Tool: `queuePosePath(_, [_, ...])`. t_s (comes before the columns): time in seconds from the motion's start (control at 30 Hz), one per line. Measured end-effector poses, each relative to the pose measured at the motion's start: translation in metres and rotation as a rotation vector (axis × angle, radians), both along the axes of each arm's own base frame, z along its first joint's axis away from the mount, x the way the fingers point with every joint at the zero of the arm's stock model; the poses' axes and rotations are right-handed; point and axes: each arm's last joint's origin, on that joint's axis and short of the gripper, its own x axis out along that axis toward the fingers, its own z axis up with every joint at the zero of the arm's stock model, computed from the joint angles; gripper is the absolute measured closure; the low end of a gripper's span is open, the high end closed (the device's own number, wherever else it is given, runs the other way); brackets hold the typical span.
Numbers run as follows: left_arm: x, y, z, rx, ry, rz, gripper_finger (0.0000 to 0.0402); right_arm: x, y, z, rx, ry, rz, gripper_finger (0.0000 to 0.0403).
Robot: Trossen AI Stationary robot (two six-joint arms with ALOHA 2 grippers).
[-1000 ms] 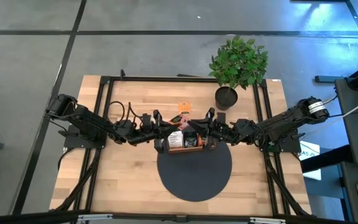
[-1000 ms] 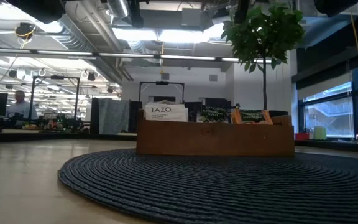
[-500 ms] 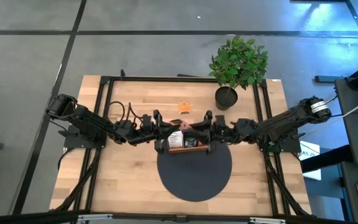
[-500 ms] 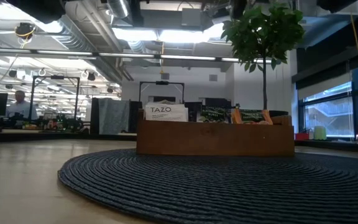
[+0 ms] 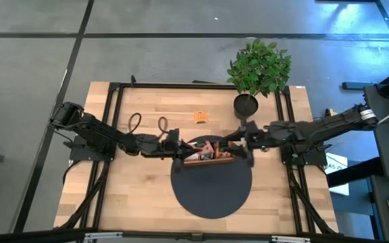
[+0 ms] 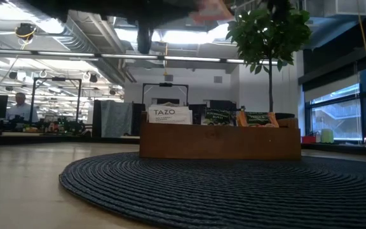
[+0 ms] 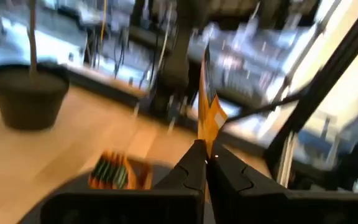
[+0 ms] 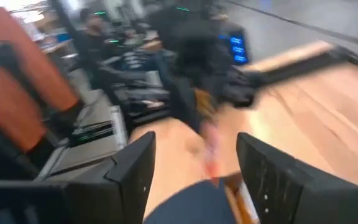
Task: Pick & Place Tea
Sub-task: Put the orange tea bag into the right section of the wooden organizer
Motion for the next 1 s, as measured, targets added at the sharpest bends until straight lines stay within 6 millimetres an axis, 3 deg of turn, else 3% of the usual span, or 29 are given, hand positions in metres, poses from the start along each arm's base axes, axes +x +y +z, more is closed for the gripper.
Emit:
queuePosePath(0.17, [0.015,0.007,0.010,0.017,0.195,-0.055,0.0399,-0.014,-0.003,0.017,-0.084,-0.105,0.034,0.0180])
queuePosePath(0.27, [0.020,0.012,0.019,0.016,0.262,-0.071,0.0399,-0.019,-0.004,0.020,-0.050,-0.117,0.033,0.0180])
queuePosePath(0.5, [0.024,0.014,0.027,0.012,0.266,-0.071,0.0399,-0.012,-0.007,0.015,-0.018,-0.041,0.016,0.0189])
queuePosePath(0.63, [0.027,0.014,0.024,0.015,0.258,-0.067,0.0399,0.004,-0.009,0.023,-0.044,0.098,0.028,0.0199])
queuePosePath(1.0, [0.044,0.008,-0.001,-0.003,0.269,-0.147,0.0399,0.079,-0.004,0.024,-0.190,0.519,0.231,0.0207])
